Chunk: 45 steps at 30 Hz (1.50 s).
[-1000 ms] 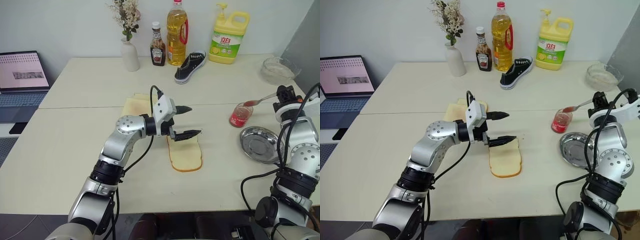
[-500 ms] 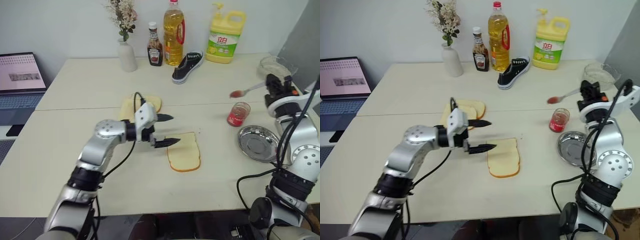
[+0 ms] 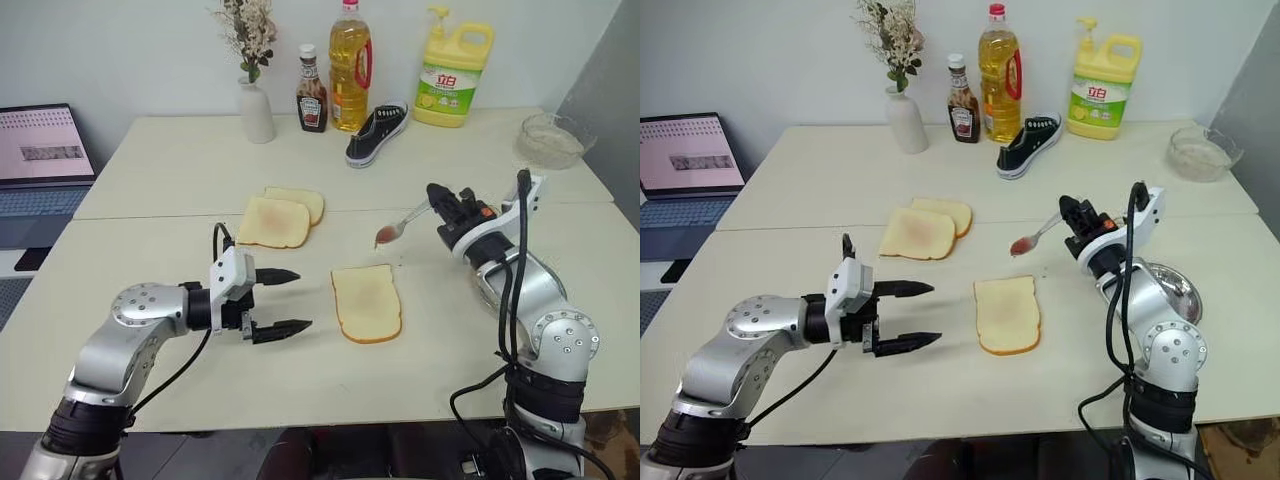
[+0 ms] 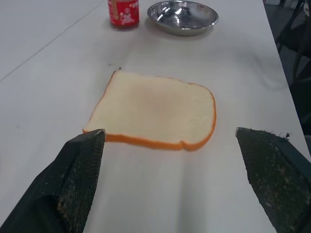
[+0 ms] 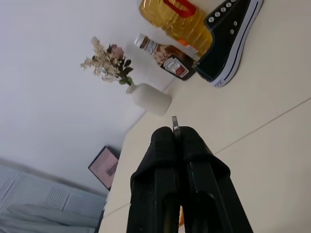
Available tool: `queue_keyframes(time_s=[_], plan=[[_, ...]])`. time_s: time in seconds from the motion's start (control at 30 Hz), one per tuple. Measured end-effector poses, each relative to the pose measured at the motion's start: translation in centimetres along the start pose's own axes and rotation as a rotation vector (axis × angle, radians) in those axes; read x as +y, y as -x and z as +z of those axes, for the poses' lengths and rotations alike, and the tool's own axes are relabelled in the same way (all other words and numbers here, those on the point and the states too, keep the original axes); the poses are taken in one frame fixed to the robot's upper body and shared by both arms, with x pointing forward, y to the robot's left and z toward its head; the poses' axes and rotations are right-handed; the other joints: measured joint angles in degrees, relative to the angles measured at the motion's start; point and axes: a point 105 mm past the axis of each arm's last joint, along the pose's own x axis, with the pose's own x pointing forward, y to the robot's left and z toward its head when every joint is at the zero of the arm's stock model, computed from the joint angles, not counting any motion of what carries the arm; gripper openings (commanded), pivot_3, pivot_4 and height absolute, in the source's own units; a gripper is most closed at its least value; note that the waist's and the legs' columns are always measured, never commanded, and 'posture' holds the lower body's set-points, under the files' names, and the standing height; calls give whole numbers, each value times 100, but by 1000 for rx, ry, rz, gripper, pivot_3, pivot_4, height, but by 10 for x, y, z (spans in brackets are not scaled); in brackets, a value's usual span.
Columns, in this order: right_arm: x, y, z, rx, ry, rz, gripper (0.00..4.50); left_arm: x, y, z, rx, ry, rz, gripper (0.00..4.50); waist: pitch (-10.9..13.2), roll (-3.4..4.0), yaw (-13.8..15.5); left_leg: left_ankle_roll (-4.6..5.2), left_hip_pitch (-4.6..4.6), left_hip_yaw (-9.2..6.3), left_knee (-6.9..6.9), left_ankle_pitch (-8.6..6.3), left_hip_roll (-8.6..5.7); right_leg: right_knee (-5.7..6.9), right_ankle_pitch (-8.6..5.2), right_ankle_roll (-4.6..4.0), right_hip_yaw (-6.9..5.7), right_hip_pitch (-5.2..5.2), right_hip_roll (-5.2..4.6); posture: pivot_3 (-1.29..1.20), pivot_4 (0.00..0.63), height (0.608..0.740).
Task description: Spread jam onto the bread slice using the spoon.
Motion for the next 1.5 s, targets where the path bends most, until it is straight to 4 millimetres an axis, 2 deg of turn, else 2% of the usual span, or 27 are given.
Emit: queue_keyframes(time_s=[0.2,0.33,0.47,0.9,1.23,1.5], plan=[[-1,5,-20,60,31,22,27,-1,-1,1,-2,-6,10,4500,0,0,-5,0,0,1,-4,0,3,-2,0,0,1,-2,2,0,150,740],[-16,13,-41,135,115,0,27,-1,-3,2,-7,-9,16,4500,0,0,1,0,0,6,-1,0,1,-3,0,0,3,-2,2,0,150,740],[-19,14,-41,144,208,15,27,-2,-5,1,-10,-7,14,4500,0,0,7,0,2,3,-1,0,4,-1,0,0,0,-1,5,0,150,740],[-27,8,-43,129,345,12,27,-3,-16,5,-30,-16,3,4500,0,0,16,0,2,4,-2,0,6,-2,0,0,0,-1,6,0,150,740],[-29,10,-51,170,344,28,27,-2,-16,5,-30,-17,2,4500,0,0,20,0,2,3,-2,0,5,-2,0,0,1,-1,6,0,150,740],[-22,12,-52,174,357,51,27,-1,-16,8,-37,-34,0,4500,0,0,21,0,2,2,-2,0,5,-2,0,0,0,-1,6,0,150,740]])
